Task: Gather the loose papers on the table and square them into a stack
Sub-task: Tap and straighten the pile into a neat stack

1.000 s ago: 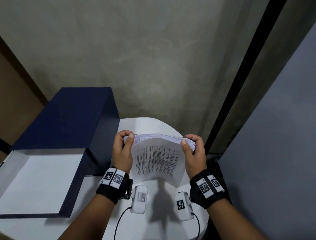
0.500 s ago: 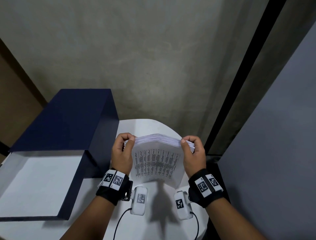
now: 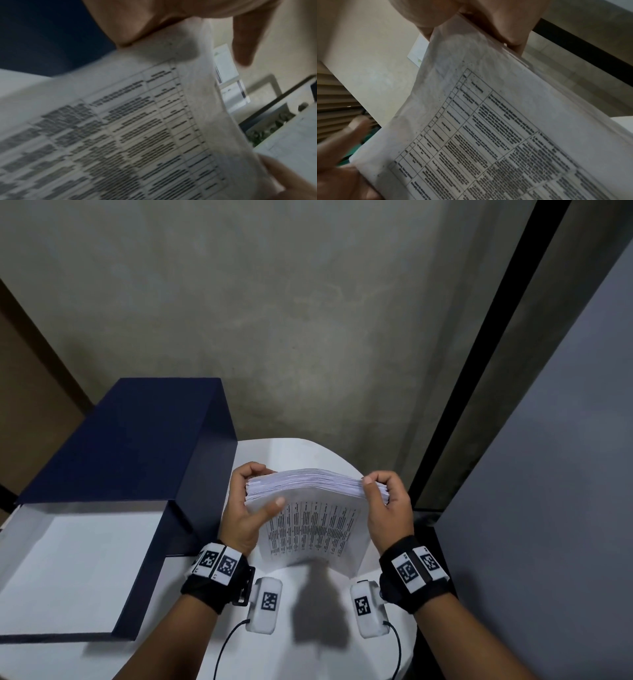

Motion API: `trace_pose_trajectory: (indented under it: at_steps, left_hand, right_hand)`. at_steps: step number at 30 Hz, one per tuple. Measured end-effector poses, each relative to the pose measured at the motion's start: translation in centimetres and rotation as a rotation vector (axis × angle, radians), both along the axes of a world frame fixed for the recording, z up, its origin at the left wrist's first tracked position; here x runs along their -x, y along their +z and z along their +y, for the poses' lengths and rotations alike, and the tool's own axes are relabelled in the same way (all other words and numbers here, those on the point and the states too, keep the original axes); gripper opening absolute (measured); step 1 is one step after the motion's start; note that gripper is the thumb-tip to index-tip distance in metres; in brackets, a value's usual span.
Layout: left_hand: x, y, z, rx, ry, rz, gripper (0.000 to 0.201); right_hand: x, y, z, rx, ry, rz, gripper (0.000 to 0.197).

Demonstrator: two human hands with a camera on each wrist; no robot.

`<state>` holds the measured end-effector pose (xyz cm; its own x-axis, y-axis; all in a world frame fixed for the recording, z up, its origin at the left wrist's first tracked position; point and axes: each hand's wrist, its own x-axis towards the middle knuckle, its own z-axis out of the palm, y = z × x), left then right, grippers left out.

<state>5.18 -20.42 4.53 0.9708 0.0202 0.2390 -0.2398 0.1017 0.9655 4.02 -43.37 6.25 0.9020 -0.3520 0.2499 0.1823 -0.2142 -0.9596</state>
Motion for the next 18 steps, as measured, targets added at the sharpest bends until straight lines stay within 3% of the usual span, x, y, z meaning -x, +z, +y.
trace_pose_trajectory:
  at_steps: [1,3,5,7,10,13,14,18]
  left_hand:
    - [-0.1,-0.7,0.4,-0.017,-0.035,0.026,0.053]
    - [-0.2,-1.4,0.7,-0.058,0.008,0.081,0.045]
    - [-0.4,-1.6,0.8,-0.043,0.045,0.125,0.038]
    - [-0.4,-1.2,0.6,-0.010,0.021,0.132,0.044]
    - [-0.4,-0.4,0.1,0.052,-0.022,0.133,0.055]
    - [-0.4,0.2,-0.4,0.145,-0.037,0.172,0.086]
    - [-0.5,-0.2,-0.3,0.159,-0.058,0.190,0.085]
    - [-0.5,0.3,-0.6,0.075,-0.048,0.203,0.012]
  right_hand:
    - [0.1,0.4,0.0,0.027,0.007,0.005,0.011]
    - [0.5,1.6,0.0,0.186,-0.015,-0.033,0.017]
    - [1.2,3.6,1.0,0.479,0.011,-0.163,0.030]
    - [1.9,6.2,3.4,0.781,0.158,-0.234,0.045]
    - [2.6,7.7,7.6,1.129,0.373,-0.171,0.065]
    - [2.2,6.2,9.9,1.306,0.519,-0.052,0.076]
    - [2.1,5.6,10.3,1.328,0.548,-0.020,0.077]
    - [1.7,4.9,10.7,1.229,0.487,-0.009,0.074]
